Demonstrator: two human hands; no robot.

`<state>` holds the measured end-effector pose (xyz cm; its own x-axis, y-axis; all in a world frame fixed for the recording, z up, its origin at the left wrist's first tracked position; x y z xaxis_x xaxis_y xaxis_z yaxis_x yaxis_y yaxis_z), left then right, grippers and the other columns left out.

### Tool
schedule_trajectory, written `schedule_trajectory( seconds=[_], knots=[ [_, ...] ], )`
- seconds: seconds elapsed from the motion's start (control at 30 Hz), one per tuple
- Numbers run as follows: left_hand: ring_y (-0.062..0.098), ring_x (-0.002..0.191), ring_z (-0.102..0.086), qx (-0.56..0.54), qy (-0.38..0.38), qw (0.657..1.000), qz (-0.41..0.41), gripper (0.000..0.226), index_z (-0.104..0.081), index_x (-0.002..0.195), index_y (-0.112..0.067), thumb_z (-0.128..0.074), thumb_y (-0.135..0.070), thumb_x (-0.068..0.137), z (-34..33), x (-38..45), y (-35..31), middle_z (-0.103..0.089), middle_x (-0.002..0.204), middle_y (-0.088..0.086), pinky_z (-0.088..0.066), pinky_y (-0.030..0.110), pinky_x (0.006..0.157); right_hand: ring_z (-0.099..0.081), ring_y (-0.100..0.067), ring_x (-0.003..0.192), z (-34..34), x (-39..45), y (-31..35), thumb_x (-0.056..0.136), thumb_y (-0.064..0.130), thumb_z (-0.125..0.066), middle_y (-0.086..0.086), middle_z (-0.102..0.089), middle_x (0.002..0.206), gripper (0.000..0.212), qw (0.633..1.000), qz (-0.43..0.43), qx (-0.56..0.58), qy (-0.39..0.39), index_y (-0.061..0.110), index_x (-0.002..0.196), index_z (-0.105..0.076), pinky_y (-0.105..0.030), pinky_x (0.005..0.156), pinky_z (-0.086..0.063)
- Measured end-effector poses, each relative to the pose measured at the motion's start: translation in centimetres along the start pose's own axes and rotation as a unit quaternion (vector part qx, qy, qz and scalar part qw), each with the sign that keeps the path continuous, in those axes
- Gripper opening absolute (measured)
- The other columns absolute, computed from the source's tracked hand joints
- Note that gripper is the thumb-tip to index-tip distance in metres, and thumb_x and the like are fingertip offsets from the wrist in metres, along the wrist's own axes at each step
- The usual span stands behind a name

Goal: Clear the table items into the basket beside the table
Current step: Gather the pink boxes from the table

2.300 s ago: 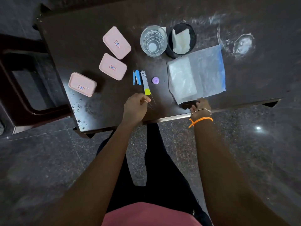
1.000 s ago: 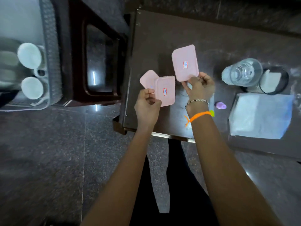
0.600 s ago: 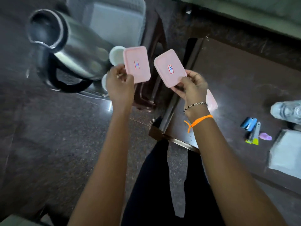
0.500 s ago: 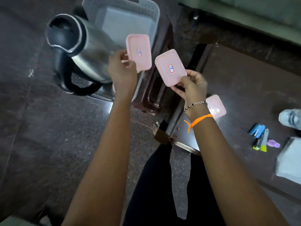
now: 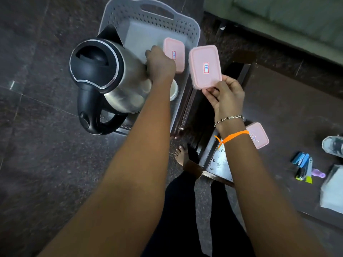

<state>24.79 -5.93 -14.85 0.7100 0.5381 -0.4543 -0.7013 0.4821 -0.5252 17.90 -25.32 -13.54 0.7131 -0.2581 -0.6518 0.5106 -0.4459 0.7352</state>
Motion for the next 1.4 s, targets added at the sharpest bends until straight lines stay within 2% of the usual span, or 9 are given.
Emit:
schedule_trajectory(
  seconds=[0.13,0.33,0.57,0.73,0.9,1.1,1.2,1.33,1.4],
  knots=[
    [0.033,0.096,-0.06,-0.093,0.041,0.995,0.023,0.021,-0.062,0.086,0.004,-0.041,0.003,0.082,-0.6,0.4,0.6,-0.062,0.114,0.027,-0.049,0.04,0.082,-0.052,-0.015,0.062,-2.5,1.0,-0.9,0.089,-0.006,-0.045,-0.015,-0.05,0.083,0.02,1.0,-0.019,-0.006,0.007,0.01,0.08,-0.051,-0.021,0.058,-0.058],
    [0.03,0.106,-0.06,-0.22,0.086,0.964,0.122,0.057,-0.058,0.118,-0.003,-0.024,-0.043,0.098,-1.0,-0.2,1.2,-0.064,0.119,0.014,-0.047,0.039,0.097,-0.055,-0.016,0.057,-5.1,2.0,-1.7,0.088,-0.008,-0.046,-0.015,-0.051,0.076,0.021,0.999,-0.03,-0.02,0.009,0.01,0.077,-0.048,-0.021,0.055,-0.057],
    [0.031,0.116,-0.054,-0.149,0.098,0.98,0.083,0.047,-0.053,0.122,-0.002,-0.029,-0.035,0.1,-0.9,-0.6,0.9,-0.057,0.128,0.017,-0.042,0.033,0.098,-0.061,-0.024,0.061,-6.6,2.8,-2.8,0.086,-0.007,-0.05,-0.02,-0.06,0.083,0.017,0.993,-0.048,-0.104,-0.005,0.008,0.08,-0.05,-0.025,0.058,-0.052],
    [0.033,0.113,-0.054,-0.126,0.01,0.991,-0.038,0.037,-0.06,0.109,0.005,-0.033,-0.018,0.099,0.9,-3.5,-0.2,-0.061,0.119,0.022,-0.038,0.031,0.088,-0.066,-0.033,0.101,-3.8,2.2,-2.3,0.091,-0.007,-0.039,-0.028,-0.064,0.111,0.024,0.995,-0.042,-0.084,-0.029,-0.002,0.108,-0.056,-0.024,0.072,-0.053],
    [0.024,0.106,-0.055,-0.166,-0.072,0.968,-0.173,0.025,-0.066,0.103,-0.007,-0.046,-0.009,0.088,0.9,-11.7,-1.2,-0.062,0.109,0.013,-0.039,0.031,0.095,-0.063,-0.004,0.062,5.0,0.2,-3.7,0.093,-0.008,-0.033,-0.017,-0.06,0.096,0.027,0.993,-0.061,-0.098,-0.039,0.004,0.098,-0.057,-0.012,0.059,-0.05],
    [0.022,0.103,-0.06,-0.154,0.204,0.964,-0.076,0.022,-0.068,0.098,-0.005,-0.048,-0.005,0.09,-11.0,-21.3,1.1,-0.068,0.107,0.013,-0.042,0.031,0.096,-0.061,-0.002,0.048,19.7,-1.4,-4.6,0.09,-0.013,-0.034,-0.013,-0.057,0.073,0.031,0.978,-0.102,-0.114,-0.139,0.01,0.077,-0.051,-0.013,0.053,-0.051],
    [0.017,0.091,-0.057,-0.122,0.346,0.93,0.024,0.026,-0.066,0.106,-0.006,-0.043,-0.008,0.093,-17.4,-25.9,2.2,-0.065,0.106,0.01,-0.044,0.025,0.08,-0.06,-0.008,0.049,25.9,-1.7,-4.4,0.088,-0.013,-0.035,-0.011,-0.057,0.069,0.029,0.969,-0.102,-0.138,-0.18,0.009,0.078,-0.052,-0.018,0.054,-0.051],
    [0.011,0.07,-0.051,-0.107,0.407,0.891,0.171,0.017,-0.053,0.105,-0.016,-0.039,-0.017,0.097,-23.1,-29.5,3.7,-0.053,0.081,-0.001,-0.037,0.02,0.063,-0.06,-0.025,0.072,32.2,-1.2,-3.5,0.084,-0.005,-0.045,-0.015,-0.064,0.094,0.025,0.93,-0.075,-0.296,-0.204,0.004,0.097,-0.064,-0.039,0.079,-0.053],
    [0.011,0.065,-0.049,-0.108,0.395,0.889,0.207,0.016,-0.05,0.089,-0.016,-0.038,-0.019,0.098,-25.2,-29.8,4.0,-0.048,0.075,-0.001,-0.033,0.021,0.059,-0.058,-0.03,0.102,34.5,-0.6,-2.4,0.084,0.002,-0.05,-0.015,-0.062,0.117,0.027,0.88,-0.045,-0.427,-0.203,0.008,0.104,-0.068,-0.034,0.097,-0.041]
  ],
)
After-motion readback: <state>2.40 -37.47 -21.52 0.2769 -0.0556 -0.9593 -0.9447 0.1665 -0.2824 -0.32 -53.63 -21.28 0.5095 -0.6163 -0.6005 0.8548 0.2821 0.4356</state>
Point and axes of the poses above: each hand's wrist, its own x-axis towards the middle knuckle, its own z-axis out of the back of the hand, y = z × x, the point moved 7 cm from there along x, towards the middle knuckle
